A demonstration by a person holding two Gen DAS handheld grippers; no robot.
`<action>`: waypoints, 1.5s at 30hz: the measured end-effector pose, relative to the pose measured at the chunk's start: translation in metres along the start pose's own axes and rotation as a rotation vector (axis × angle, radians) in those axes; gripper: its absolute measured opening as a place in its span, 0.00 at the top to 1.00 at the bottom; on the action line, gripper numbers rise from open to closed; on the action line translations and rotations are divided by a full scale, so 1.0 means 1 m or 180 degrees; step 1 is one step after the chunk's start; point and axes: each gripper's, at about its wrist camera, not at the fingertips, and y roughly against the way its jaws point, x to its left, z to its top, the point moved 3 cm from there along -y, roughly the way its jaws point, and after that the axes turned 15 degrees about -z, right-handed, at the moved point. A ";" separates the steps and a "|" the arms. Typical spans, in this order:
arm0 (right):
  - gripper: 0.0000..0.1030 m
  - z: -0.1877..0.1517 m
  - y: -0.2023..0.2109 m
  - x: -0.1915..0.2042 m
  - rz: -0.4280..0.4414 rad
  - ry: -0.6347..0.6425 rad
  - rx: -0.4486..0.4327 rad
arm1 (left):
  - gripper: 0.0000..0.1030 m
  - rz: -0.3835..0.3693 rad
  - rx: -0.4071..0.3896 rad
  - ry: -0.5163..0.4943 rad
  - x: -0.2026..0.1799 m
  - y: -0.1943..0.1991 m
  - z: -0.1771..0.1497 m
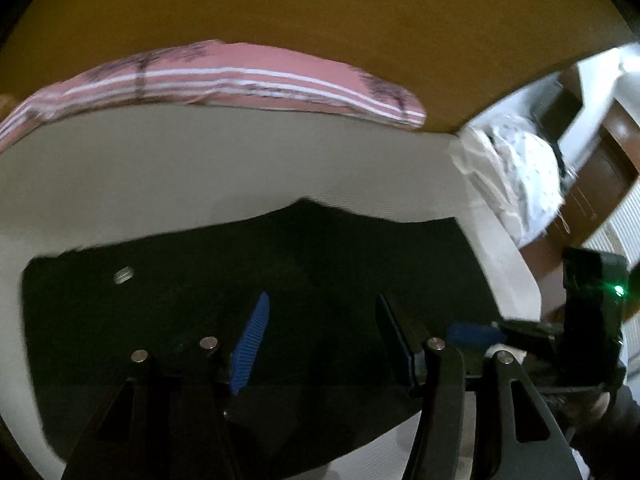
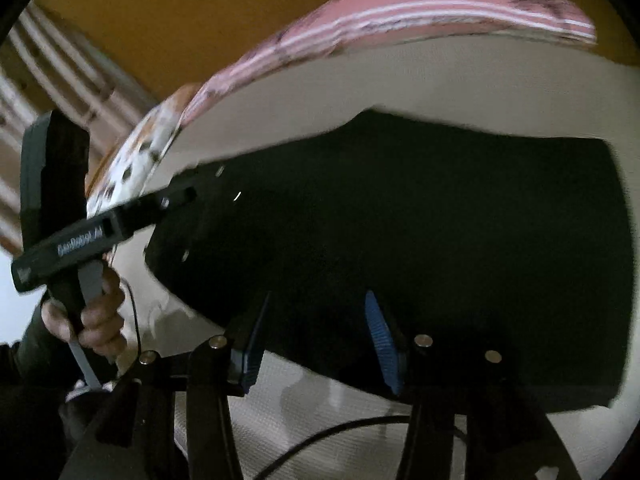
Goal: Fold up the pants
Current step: 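Fold the held leg end over the jeans toward the left tool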
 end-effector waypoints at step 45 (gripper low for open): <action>0.49 0.008 0.005 -0.157 -0.0774 -0.1194 0.0078 | 0.36 0.0435 0.0527 -0.0689 0.001 -0.093 -0.039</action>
